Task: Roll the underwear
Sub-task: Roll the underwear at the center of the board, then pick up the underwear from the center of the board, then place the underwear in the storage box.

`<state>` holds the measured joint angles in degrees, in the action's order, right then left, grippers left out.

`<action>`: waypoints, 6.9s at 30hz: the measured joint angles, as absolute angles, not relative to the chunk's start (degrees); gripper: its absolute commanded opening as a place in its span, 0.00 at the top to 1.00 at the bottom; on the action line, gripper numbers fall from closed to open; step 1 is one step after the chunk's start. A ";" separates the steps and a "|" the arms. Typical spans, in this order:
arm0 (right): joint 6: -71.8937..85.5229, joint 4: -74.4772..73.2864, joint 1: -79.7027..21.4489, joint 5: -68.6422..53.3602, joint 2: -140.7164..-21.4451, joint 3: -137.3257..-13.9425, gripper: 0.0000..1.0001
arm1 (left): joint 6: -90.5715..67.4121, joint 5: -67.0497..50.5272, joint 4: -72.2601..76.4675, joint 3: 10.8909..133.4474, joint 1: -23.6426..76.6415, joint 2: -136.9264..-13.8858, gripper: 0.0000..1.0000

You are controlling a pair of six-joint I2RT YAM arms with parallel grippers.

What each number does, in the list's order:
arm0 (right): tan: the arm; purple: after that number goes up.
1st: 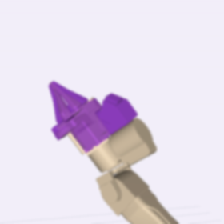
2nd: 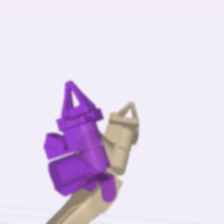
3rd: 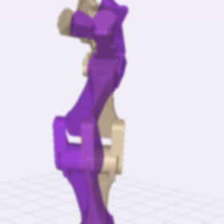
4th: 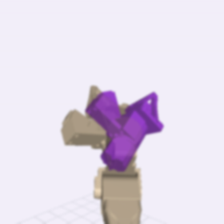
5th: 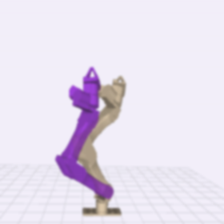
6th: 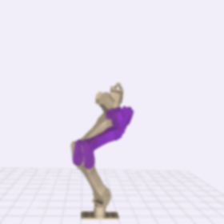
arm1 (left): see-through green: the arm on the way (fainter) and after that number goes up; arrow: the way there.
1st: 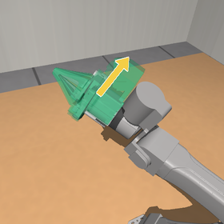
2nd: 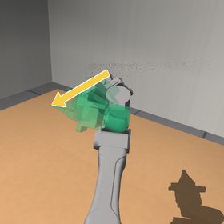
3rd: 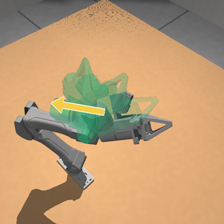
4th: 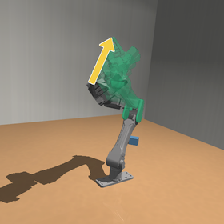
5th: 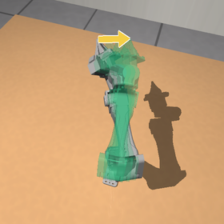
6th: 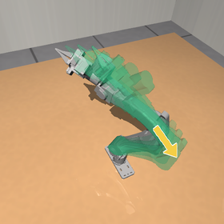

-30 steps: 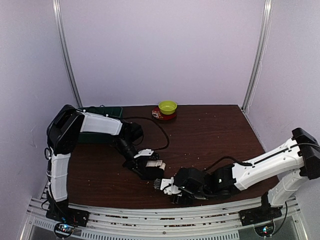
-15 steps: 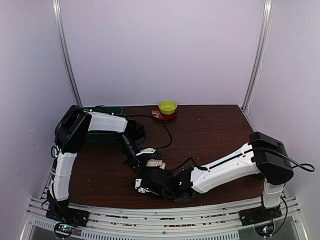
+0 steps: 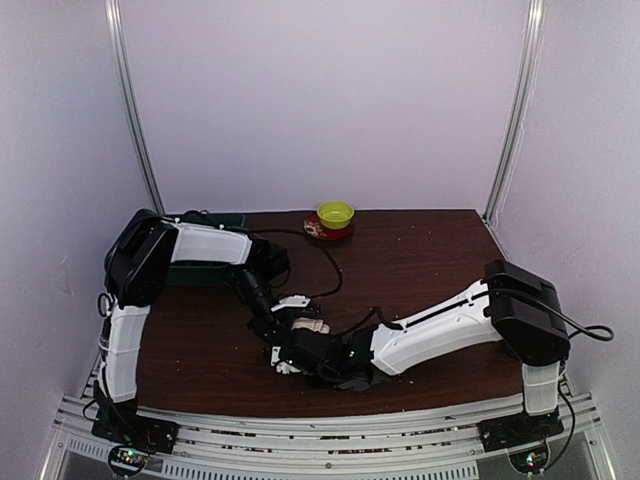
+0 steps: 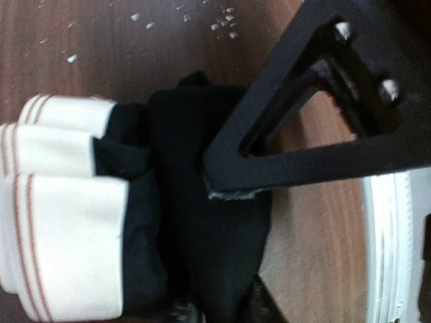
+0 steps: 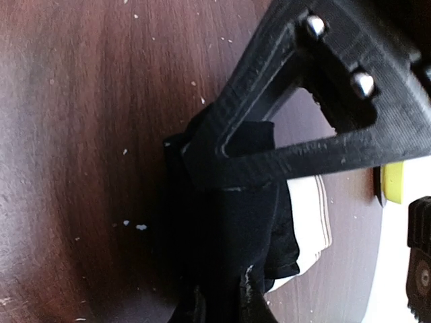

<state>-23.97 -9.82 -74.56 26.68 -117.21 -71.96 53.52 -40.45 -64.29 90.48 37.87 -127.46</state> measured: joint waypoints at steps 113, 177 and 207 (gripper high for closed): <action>-37.10 4.60 -72.75 31.29 -117.38 -65.89 0.81 | 47.59 -42.61 -71.72 103.81 38.87 -135.04 0.90; -34.46 -0.19 -68.97 26.13 -118.61 -70.91 0.89 | 45.98 -32.32 -71.35 110.43 38.79 -135.57 1.00; -8.47 -7.25 -71.07 30.89 -89.67 -59.18 0.00 | 28.08 -12.32 -46.57 96.38 14.02 -105.34 1.00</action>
